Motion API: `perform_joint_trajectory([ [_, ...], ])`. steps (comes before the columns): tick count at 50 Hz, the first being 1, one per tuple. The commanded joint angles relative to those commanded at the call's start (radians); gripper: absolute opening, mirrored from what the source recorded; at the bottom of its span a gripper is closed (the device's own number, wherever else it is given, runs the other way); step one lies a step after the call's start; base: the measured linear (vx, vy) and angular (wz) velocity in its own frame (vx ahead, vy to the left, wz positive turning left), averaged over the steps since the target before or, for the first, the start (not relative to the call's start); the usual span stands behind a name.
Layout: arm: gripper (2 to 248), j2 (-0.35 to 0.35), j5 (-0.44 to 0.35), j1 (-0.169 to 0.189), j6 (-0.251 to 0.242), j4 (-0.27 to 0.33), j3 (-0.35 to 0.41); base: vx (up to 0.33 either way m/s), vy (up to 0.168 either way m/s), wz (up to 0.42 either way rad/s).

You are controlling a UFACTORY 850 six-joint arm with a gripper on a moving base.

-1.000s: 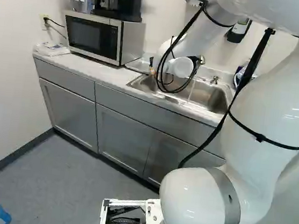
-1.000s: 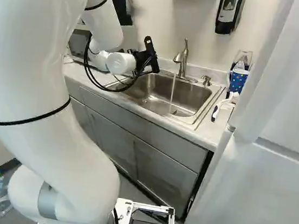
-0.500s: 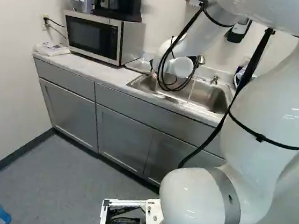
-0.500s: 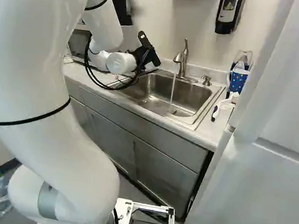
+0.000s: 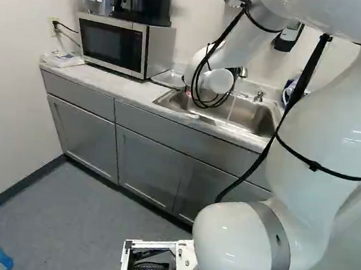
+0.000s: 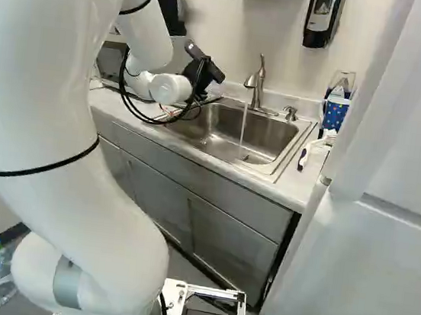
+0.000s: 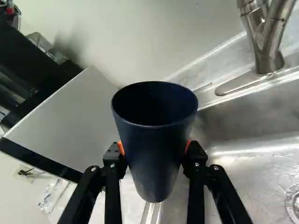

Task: Rinse the cup and place it in the tray

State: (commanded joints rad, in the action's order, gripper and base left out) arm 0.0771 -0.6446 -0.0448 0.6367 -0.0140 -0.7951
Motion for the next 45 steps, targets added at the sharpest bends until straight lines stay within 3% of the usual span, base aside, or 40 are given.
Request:
perform_joint_trajectory([
  [45, 126, 0.0, 0.0, 0.0, -0.473, 0.0, 0.0, 0.0, 0.0, 0.0],
])
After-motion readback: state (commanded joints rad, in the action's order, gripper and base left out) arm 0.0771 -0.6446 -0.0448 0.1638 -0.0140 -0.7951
